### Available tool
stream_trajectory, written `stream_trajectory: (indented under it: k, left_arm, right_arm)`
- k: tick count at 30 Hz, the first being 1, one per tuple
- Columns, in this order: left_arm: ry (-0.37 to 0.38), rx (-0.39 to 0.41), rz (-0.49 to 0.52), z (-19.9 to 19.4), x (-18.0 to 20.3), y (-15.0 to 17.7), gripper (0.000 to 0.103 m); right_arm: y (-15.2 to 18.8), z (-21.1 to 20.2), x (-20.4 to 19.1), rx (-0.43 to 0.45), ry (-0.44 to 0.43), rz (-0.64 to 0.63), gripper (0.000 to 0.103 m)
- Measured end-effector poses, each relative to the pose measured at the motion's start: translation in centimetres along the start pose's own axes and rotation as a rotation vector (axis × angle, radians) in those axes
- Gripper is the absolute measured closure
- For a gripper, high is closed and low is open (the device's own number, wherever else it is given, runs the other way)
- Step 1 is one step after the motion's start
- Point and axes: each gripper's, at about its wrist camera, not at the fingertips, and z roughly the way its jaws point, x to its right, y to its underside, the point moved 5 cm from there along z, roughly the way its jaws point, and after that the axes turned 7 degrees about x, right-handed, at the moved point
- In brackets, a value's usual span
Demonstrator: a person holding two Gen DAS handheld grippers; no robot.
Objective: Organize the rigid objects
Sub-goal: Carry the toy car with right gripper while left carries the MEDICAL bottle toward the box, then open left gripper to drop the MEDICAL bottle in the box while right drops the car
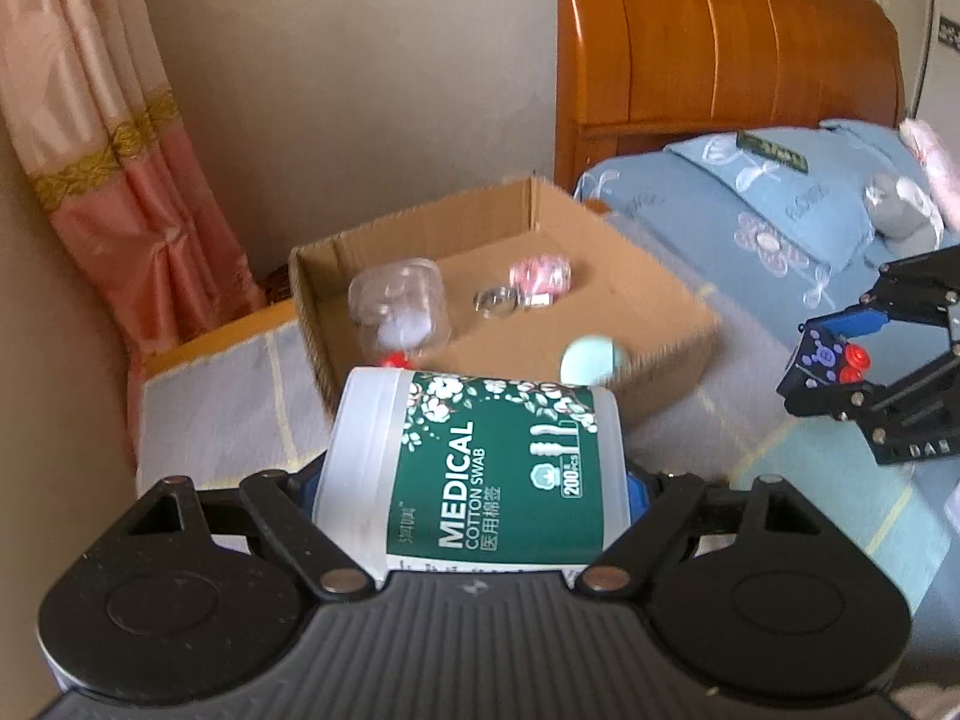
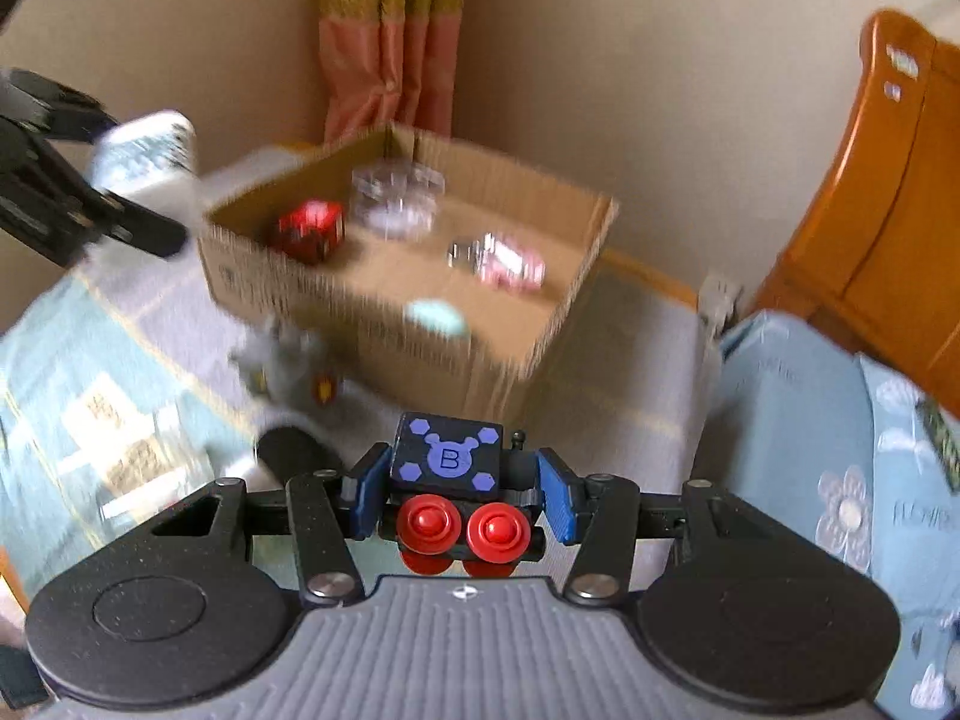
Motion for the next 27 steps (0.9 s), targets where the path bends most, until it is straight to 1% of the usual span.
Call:
stream_trajectory:
  k: [5, 8, 10, 12, 13, 14, 17, 20, 27]
  left_arm:
    - [-0.005, -0.005, -0.054, 3.0, -0.1, -2.5, 0.019]
    - [0.005, -0.016, -0.086, 4.6, 0.0, -3.2, 0.019]
    - [-0.007, -0.014, -0.104, 5.5, 0.0, -3.2, 0.019]
    - [-0.038, 0.023, -0.125, 6.0, -0.2, -3.3, 0.017]
    - [-0.048, 0.034, -0.135, 6.1, -0.3, -3.3, 0.012]
    - [-0.059, 0.043, -0.152, 6.2, -0.6, -3.3, 0.01]
    - [-0.061, 0.055, -0.186, 6.0, -1.1, -3.2, 0.01]
    - [-0.069, 0.057, -0.161, 5.1, -1.2, -2.8, 0.01]
    - [-0.091, 0.057, -0.057, 2.4, -0.7, -1.0, 0.009]
  right_arm:
    - [-3.9, 0.0, 0.9, 0.048, 0.007, 0.002, 0.046]
    - [-5.6, 0.2, 1.1, 0.066, 0.008, -0.002, 0.046]
    - [-6.2, 0.4, 1.1, 0.07, 0.005, -0.002, 0.046]
    - [-6.6, 0.8, 1.2, 0.069, 0.004, 0.003, 0.046]
    - [-6.8, 1.0, 1.3, 0.068, 0.002, 0.008, 0.046]
    - [-7.0, 1.3, 1.4, 0.065, 0.002, 0.014, 0.046]
    - [-7.2, 2.0, 1.5, 0.058, 0.002, 0.028, 0.047]
    - [-7.3, 2.7, 1.5, 0.048, -0.005, 0.033, 0.047]
    - [-8.3, 5.4, 1.1, 0.025, -0.021, 0.044, 0.047]
